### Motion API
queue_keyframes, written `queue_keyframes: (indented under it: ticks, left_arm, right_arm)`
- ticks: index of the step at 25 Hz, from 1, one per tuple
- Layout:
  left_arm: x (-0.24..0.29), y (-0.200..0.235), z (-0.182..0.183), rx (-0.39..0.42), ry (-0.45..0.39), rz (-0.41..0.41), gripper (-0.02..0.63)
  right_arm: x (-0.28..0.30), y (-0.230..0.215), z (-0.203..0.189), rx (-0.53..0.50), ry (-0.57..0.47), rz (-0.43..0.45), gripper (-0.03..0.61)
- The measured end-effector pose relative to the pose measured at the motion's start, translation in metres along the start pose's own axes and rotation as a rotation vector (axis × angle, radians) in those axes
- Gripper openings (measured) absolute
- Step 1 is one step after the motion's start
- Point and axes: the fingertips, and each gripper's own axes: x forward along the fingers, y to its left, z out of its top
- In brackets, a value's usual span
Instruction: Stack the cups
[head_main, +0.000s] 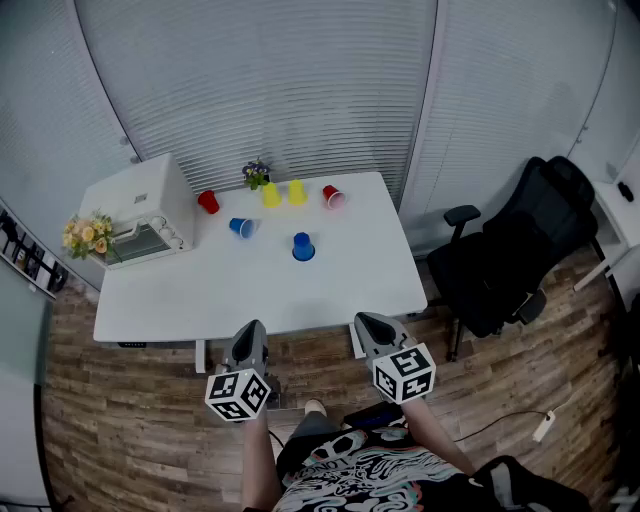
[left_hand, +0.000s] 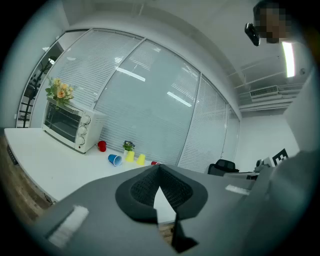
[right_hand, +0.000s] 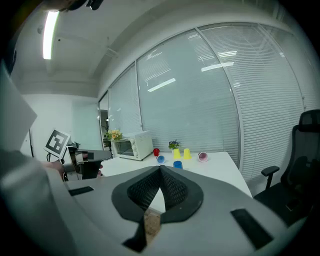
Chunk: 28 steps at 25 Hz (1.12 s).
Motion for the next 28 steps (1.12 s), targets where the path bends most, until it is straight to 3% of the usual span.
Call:
queue_keyframes:
  ticks: [9, 14, 16, 18, 20, 22, 28]
  left_arm:
    - [-0.004, 0.002, -0.001, -0.018, 0.008, -0.006, 0.002]
    - [-0.005, 0.005, -0.007, -0.073, 0.035, -0.014, 0.003]
    - [-0.005, 0.005, -0.007, -0.119, 0.03, -0.032, 0.042]
    - [-0.005, 0.004, -0.007, -0.135, 0.028, -0.037, 0.091]
    - [-0.005, 0.004, -0.008, -0.136, 0.032, -0.038, 0.132]
    - [-0.004, 0.003, -0.009, -0.128, 0.04, -0.034, 0.17]
    - [-0.001, 0.01, -0.012, -0.104, 0.063, -0.024, 0.198]
  right_arm:
    - [-0.001, 0.001, 0.002, 0.0, -0.007, -0.01, 0.002]
    - [-0.002, 0.004, -0.001, 0.09, -0.024, 0.037, 0.003]
    - [-0.003, 0.005, -0.001, 0.111, -0.03, 0.055, 0.022]
    - [-0.003, 0.005, -0.002, 0.116, -0.027, 0.059, 0.109]
    - [-0.003, 0.004, -0.003, 0.117, -0.023, 0.053, 0.147]
    - [-0.004, 0.003, -0.003, 0.116, -0.022, 0.049, 0.158]
    - [-0.001, -0.004, -0.005, 0.127, -0.017, 0.04, 0.16]
